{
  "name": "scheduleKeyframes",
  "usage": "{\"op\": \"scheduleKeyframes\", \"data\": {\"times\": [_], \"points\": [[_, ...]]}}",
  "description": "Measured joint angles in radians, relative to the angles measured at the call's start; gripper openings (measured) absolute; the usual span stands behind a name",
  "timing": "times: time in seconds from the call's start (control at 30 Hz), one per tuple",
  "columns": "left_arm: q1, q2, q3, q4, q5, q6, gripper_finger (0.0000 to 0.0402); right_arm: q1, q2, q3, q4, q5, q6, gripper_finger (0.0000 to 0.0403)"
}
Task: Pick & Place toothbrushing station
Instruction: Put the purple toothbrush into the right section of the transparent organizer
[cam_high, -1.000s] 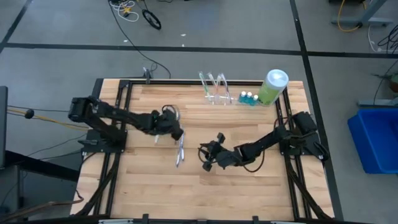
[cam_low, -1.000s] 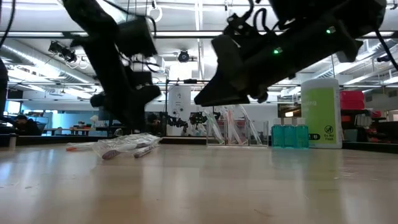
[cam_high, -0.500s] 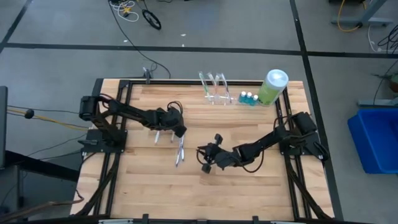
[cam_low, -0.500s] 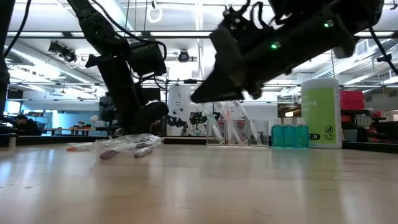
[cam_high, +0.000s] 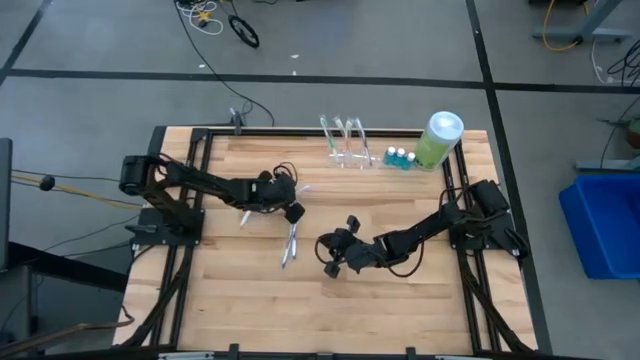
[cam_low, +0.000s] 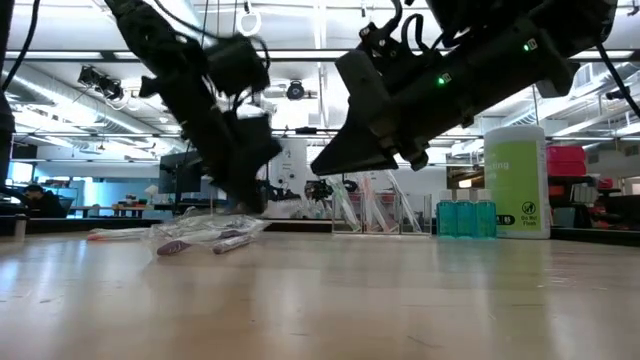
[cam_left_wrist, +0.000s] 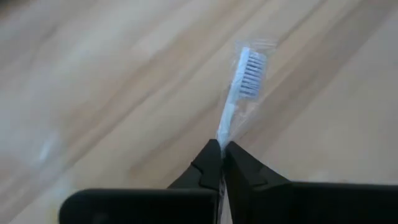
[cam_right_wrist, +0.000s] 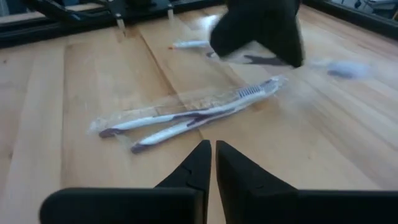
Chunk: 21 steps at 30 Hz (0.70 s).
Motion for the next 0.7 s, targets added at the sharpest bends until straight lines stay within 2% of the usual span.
{"op": "scheduleKeyframes", "data": {"times": [0.2,0.3,0.5,0.7], "points": [[-0.072,-0.103,0.000,0.170,0.057,0.069,0.0002,0.000,0.000,0.000,-0.008,0.008,0.030,0.0028],[-0.113,-0.133,0.001,0.312,0.106,0.109,0.0000,0.000,0.000,-0.030,0.058,0.014,0.051,0.0046],[-0.183,-0.140,0.001,0.558,0.201,0.138,0.0000,0.001,0.000,-0.209,0.416,0.029,0.038,0.0120],[-0.244,-0.140,0.001,0.722,0.201,0.172,0.0000,0.024,0.000,-0.324,0.843,-0.040,-0.170,0.0191]]}}
